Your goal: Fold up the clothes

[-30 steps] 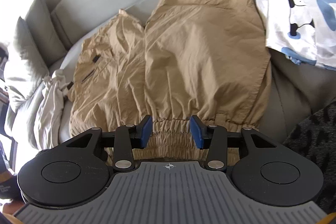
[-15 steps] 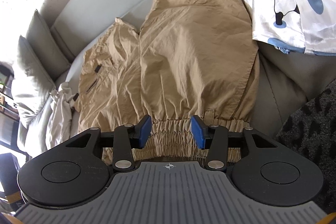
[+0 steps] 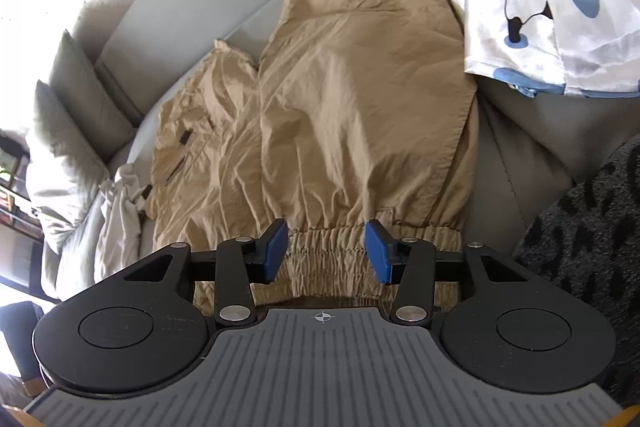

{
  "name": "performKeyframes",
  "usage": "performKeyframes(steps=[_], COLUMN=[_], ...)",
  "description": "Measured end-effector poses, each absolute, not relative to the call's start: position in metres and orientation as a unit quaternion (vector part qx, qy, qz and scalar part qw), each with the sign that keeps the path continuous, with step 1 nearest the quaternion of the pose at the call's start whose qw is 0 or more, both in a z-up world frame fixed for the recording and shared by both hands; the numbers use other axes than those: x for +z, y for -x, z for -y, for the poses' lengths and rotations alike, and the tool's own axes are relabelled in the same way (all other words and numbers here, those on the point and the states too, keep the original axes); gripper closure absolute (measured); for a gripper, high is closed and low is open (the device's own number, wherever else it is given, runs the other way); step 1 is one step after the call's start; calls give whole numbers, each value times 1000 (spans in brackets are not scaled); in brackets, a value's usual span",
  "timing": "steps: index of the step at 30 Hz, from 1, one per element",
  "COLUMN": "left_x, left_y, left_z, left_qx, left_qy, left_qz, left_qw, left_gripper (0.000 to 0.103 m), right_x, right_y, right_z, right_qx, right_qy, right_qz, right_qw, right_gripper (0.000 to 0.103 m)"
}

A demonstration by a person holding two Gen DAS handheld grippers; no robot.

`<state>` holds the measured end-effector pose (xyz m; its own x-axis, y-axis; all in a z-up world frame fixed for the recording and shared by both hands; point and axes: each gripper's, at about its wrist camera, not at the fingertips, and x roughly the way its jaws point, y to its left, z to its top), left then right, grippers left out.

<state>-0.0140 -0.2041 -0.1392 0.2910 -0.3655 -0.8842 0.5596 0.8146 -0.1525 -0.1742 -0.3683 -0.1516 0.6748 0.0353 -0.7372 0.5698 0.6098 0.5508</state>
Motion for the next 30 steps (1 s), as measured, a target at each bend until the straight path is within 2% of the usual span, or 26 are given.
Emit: performKeyframes(steps=[30], left_x=[-137], left_y=[16], left_z=[204], left_qx=[-291], left_qy=[-101], left_qz=[-510], left_qw=[803], left_gripper=[18], right_x=[-152], right_y=[166], right_z=[363], right_qx=[-163], right_qy=[-384], right_qz=[-381], right_qw=[825], right_gripper=[53])
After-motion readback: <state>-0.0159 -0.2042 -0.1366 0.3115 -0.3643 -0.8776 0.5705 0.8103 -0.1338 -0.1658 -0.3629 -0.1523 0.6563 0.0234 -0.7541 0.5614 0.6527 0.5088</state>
